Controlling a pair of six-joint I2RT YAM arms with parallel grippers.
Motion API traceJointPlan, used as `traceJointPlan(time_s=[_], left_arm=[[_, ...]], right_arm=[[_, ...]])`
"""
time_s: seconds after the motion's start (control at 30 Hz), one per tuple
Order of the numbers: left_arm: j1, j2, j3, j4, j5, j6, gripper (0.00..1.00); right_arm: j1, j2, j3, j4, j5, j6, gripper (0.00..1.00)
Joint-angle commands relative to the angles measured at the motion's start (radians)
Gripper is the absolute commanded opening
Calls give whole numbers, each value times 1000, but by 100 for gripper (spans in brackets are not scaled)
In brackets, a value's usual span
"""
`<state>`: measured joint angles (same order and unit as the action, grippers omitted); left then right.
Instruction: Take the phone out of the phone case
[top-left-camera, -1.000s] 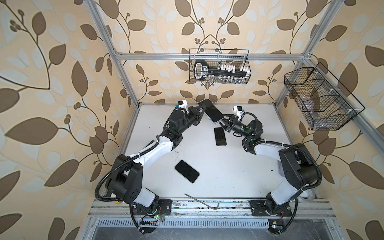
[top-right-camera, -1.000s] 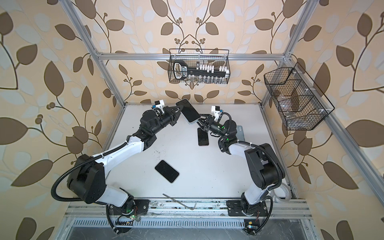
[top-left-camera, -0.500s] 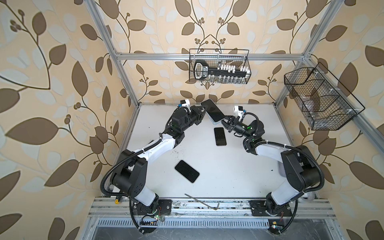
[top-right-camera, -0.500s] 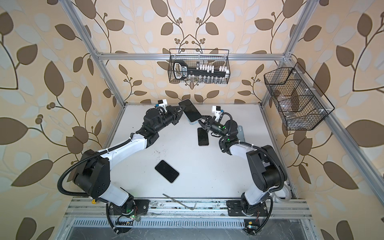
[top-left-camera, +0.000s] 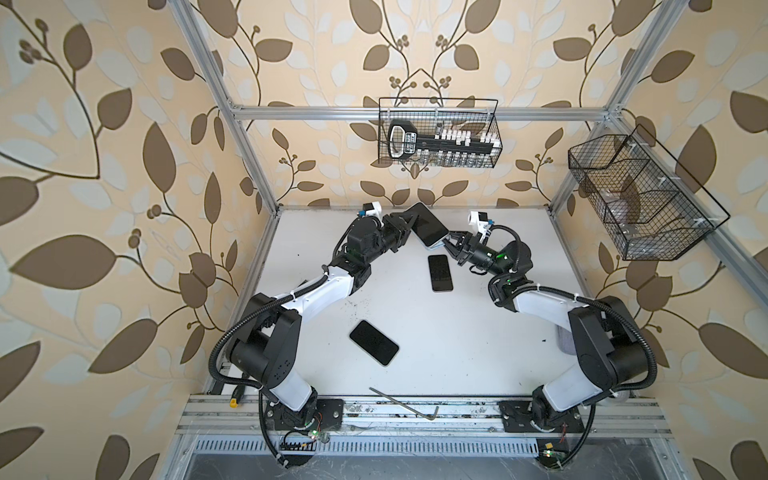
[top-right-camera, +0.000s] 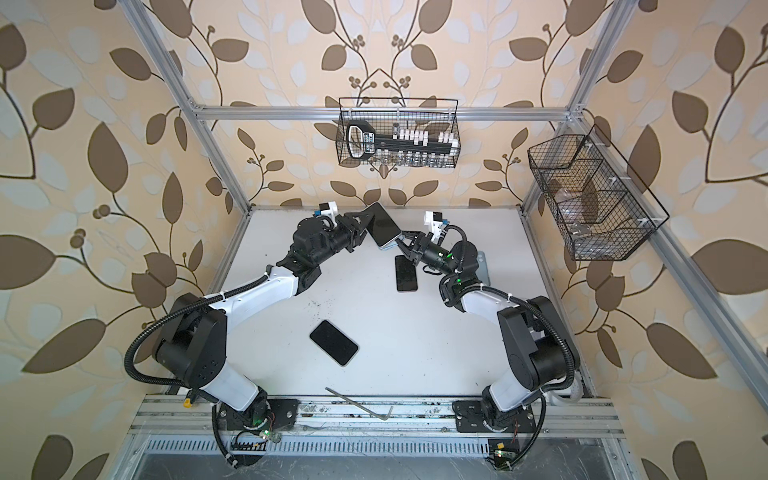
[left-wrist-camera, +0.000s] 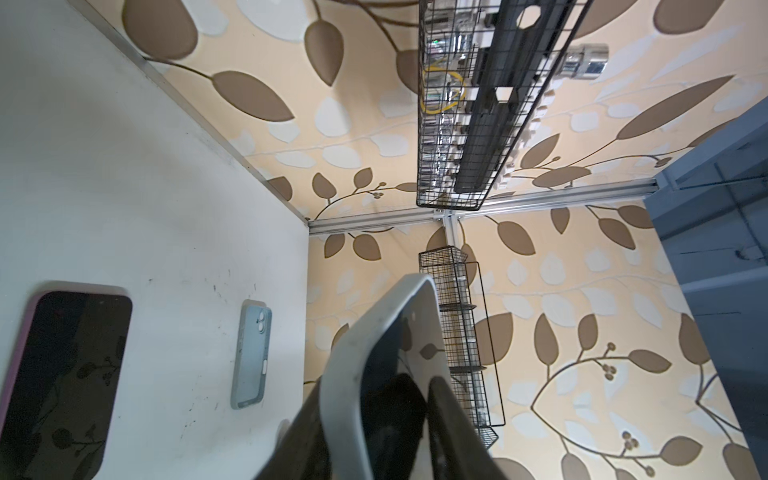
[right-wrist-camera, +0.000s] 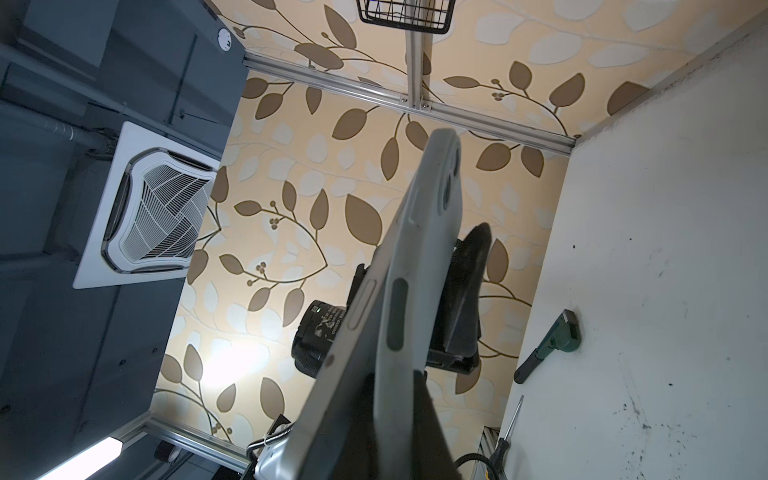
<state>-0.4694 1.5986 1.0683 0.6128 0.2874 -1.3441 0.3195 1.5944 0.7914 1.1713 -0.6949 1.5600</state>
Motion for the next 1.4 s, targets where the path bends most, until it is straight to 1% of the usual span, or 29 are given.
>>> traceJointPlan(time_s=[0.0,0.07,0.17,0.43,0.77,0.93,1.03,1.13,1.17,1.23,1.37], left_arm=[[8,-14,3,33,-9,12,46],[8,-16,-5,29,-11,11,50],[8,-22,-11,30,-13,10,54],[8,-18,-11,48,5,-15,68],[6,-19,-11,86,21,-60,80],[7,-39,-23,79,16,-66,86],[5,-72,-38,40,2,-69,91],[-4,-139,-58,-56,-35,-64,99],[-9,-152,-61,-93,-47,-68,99],[-18,-222,-62,-163,-52,-91,99],[-56,-274,-65,-201,-54,-153,99]], right_arm=[[4,-30,-9,103,27,55,0],[4,-26,-11,120,39,72,0],[5,-20,-6,132,49,87,0],[5,-2,3,148,66,91,0],[-2,54,-4,253,83,148,0],[-5,55,-17,259,90,139,0],[-12,52,-28,258,102,133,0],[-16,59,-32,257,110,127,0],[-16,61,-32,256,114,124,0],[-16,59,-33,241,122,107,0],[-3,33,-34,144,151,25,0]])
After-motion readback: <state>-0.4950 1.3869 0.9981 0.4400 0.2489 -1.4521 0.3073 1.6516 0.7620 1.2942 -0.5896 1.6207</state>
